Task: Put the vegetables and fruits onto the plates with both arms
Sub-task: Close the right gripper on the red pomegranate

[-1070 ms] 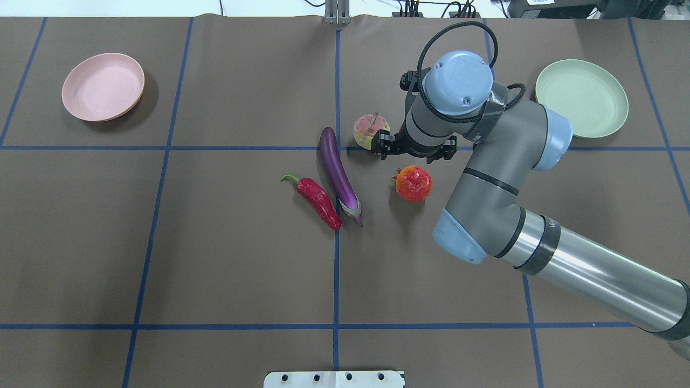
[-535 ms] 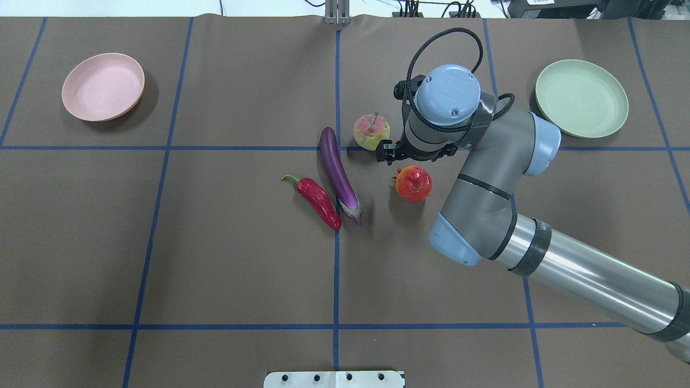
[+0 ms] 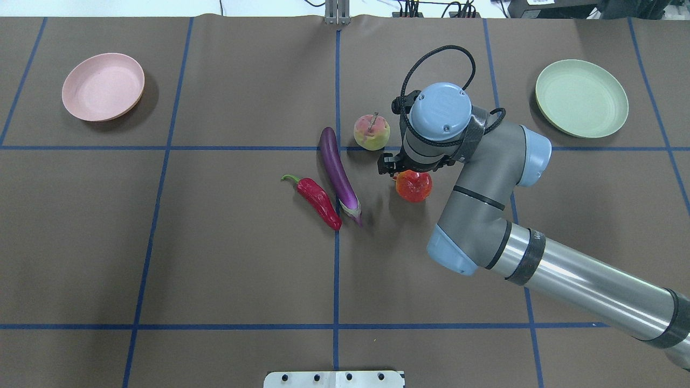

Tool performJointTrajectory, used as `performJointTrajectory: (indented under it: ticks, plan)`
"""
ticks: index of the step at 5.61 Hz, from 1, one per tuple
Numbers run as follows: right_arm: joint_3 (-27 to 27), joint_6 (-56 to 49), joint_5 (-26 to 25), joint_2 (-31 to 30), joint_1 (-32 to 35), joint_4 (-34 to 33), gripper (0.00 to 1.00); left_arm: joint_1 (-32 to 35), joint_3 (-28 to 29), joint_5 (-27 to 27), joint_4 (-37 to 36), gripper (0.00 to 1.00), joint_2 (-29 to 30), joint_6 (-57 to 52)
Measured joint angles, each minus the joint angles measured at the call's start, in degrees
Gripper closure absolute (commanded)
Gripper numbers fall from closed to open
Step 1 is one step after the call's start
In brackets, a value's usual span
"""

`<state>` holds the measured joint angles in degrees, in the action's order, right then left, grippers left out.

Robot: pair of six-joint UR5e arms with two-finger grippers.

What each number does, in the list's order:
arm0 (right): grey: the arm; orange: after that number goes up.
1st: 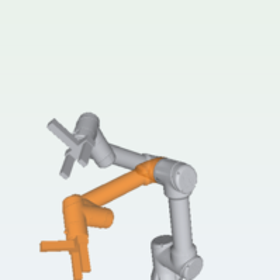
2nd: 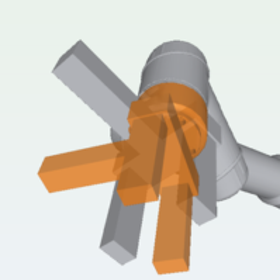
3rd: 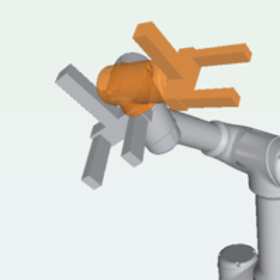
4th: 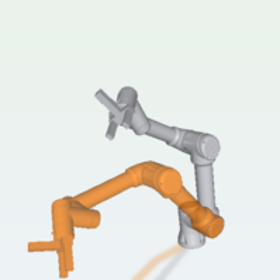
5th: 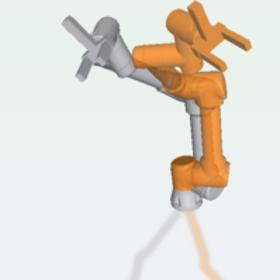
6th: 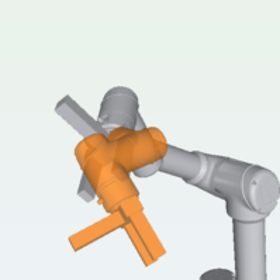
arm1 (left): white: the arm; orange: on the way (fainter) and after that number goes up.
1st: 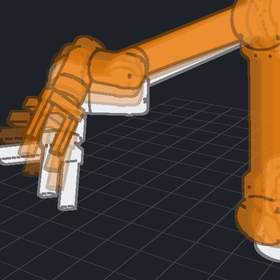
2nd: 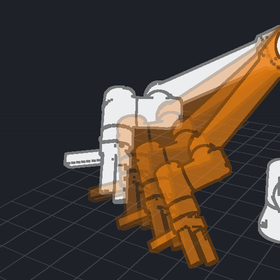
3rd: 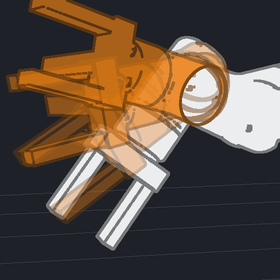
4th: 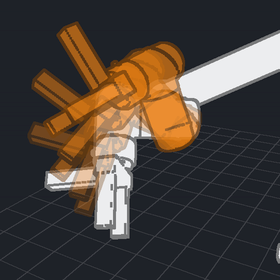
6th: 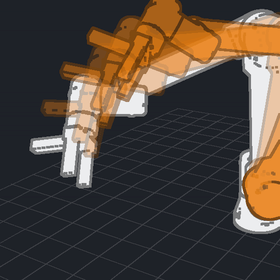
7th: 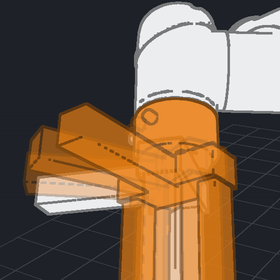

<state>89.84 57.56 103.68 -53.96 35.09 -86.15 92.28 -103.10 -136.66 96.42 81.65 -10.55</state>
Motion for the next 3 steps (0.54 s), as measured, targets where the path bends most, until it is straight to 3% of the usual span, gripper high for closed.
performJointTrajectory:
  ticks: [1, 2, 3]
  plan:
    - [-0.4, -0.3, -0.5, -0.1, -0.7, 0.0, 0.00, 0.0, 0.0, 0.0, 0.0, 0.00, 0.0, 0.0]
    - [-0.6, -0.4, -1.3, -0.3, -1.5, 0.0, 0.10, 0.0, 0.0, 0.0, 0.0, 0.00, 0.0, 0.0]
    - [-0.7, -0.5, -2.1, -0.4, -1.9, 0.0, 0.99, 0.0, 0.0, 0.0, 0.0, 0.00, 0.0, 0.0]
